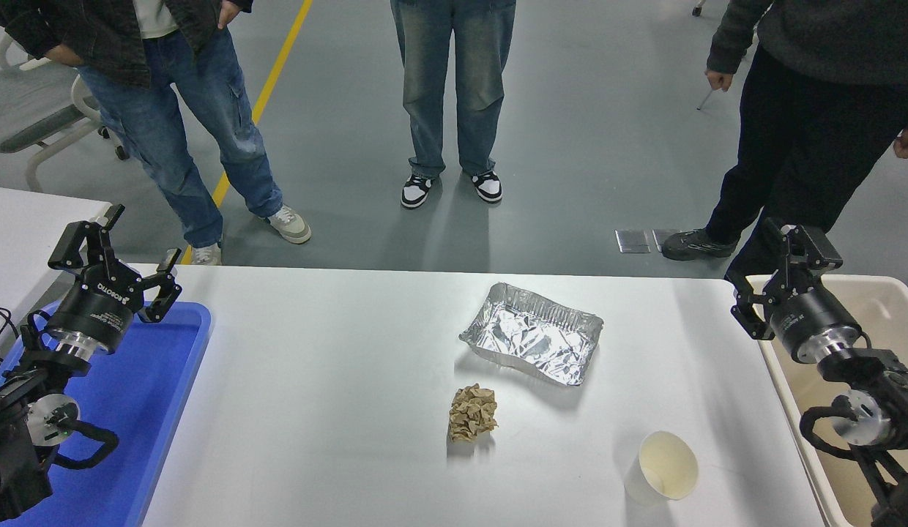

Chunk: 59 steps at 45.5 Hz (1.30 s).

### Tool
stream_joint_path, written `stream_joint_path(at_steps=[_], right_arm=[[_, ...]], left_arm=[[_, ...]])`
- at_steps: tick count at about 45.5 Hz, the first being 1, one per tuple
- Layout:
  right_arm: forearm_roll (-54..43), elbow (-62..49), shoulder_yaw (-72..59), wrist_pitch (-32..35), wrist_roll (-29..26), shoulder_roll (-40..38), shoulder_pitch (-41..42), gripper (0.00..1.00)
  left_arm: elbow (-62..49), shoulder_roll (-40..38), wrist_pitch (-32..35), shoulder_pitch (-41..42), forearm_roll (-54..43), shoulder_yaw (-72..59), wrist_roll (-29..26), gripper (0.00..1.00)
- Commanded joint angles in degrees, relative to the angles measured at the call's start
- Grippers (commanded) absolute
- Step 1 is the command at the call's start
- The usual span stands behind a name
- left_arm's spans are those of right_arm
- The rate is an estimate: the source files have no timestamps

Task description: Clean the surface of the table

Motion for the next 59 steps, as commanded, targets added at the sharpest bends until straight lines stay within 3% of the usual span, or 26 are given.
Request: stream_joint_path(at_steps=[1, 59], right_arm=[[0.00, 0.02, -0.05, 0.00, 0.00, 0.13, -0.16, 1.00], [0.00, 0.46, 0.56, 0.09, 0.00, -0.57, -0.43, 1.00]], left_arm=[[0.00, 0.00, 0.09, 0.00, 0.28, 0.17, 0.26, 1.00], [0.00, 0.09, 0.00, 0.00, 0.01, 0.09, 0.17, 1.00]])
